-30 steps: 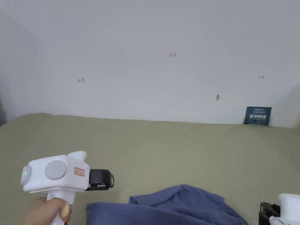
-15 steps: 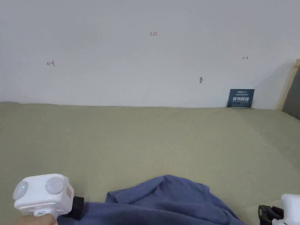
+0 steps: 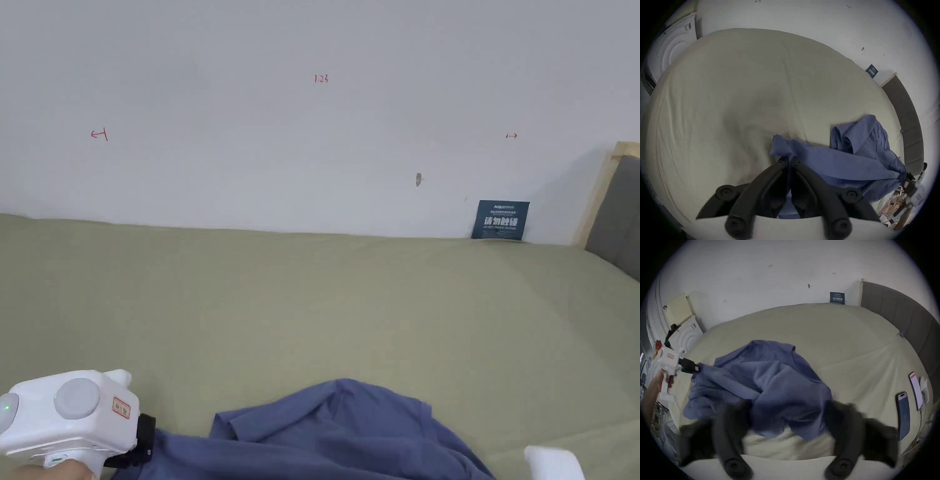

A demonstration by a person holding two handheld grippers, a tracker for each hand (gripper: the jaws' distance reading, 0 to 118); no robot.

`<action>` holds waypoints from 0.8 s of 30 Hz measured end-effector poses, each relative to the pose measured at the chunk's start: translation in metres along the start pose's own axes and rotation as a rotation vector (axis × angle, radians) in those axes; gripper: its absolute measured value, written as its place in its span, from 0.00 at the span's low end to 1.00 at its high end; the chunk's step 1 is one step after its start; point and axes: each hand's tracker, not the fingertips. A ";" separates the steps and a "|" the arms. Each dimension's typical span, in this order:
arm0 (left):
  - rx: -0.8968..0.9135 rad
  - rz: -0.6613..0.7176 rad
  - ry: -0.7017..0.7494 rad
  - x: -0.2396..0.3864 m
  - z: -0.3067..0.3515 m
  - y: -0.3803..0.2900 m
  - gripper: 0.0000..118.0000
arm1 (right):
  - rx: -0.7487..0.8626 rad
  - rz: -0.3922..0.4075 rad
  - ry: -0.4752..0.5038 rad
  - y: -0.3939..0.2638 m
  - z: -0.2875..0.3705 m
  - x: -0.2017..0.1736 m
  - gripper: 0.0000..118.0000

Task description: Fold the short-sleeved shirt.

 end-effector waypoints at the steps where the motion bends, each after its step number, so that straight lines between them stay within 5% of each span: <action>1: 0.007 -0.004 -0.001 -0.001 -0.002 0.002 0.04 | 0.003 0.012 -0.007 0.000 0.001 -0.001 0.14; 3: 0.054 -0.024 0.006 -0.001 0.006 0.003 0.04 | 0.026 0.015 0.076 -0.003 0.006 -0.003 0.09; 7: 0.159 -0.030 0.000 0.009 0.034 -0.003 0.03 | 0.062 0.063 0.037 0.001 0.016 -0.011 0.09; 11: 0.259 -0.021 -0.051 0.015 0.068 0.002 0.03 | 0.150 0.024 0.072 0.020 0.034 -0.014 0.09; 24: 0.557 -0.094 -0.073 0.030 0.186 0.081 0.03 | 0.355 0.133 0.098 0.184 0.057 -0.039 0.09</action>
